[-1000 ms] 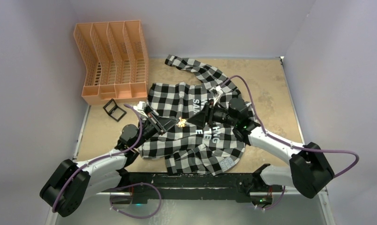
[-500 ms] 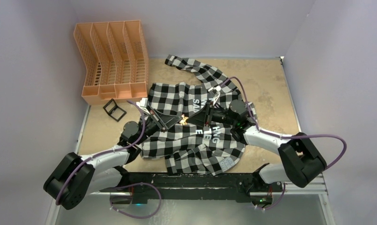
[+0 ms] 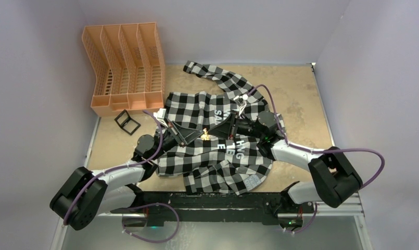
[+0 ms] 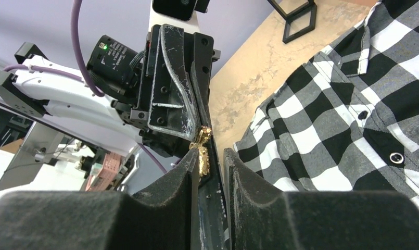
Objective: Remove the brooch from the garment
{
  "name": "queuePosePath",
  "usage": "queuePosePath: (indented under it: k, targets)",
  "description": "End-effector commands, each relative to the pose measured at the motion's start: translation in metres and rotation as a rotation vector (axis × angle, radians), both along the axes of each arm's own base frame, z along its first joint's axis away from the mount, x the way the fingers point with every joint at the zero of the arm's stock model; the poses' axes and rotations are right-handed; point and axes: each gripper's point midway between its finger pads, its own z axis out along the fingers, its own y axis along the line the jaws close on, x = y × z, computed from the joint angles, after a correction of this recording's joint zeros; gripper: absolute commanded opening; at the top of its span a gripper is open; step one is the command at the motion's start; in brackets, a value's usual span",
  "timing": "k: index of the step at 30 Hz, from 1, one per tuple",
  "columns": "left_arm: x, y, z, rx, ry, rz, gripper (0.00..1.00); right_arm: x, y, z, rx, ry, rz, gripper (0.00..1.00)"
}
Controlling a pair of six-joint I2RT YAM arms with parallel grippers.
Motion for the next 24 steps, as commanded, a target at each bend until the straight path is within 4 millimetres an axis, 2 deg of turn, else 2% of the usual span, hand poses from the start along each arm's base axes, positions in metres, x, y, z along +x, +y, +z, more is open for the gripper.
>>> queuePosePath:
  k: [1, 8, 14, 16, 24]
  targets:
    - [-0.002, -0.003, 0.026, -0.043, -0.078, -0.019, 0.00, -0.005, -0.004, 0.015, 0.040, -0.052, 0.016, 0.26]
    - [-0.002, -0.003, 0.026, -0.044, -0.081, -0.020, 0.00, -0.005, -0.006, 0.015, 0.040, -0.053, 0.015, 0.19]
    - [-0.001, -0.004, 0.026, -0.030, -0.093, -0.018, 0.00, -0.007, -0.006, 0.017, 0.039, -0.053, 0.023, 0.00]
    - [0.002, -0.004, 0.023, -0.005, -0.099, -0.009, 0.00, -0.006, -0.005, 0.016, 0.024, -0.042, 0.020, 0.00]
    - [0.022, 0.004, 0.017, 0.212, -0.163, 0.107, 0.25, 0.004, -0.009, 0.012, -0.063, 0.001, -0.034, 0.00]
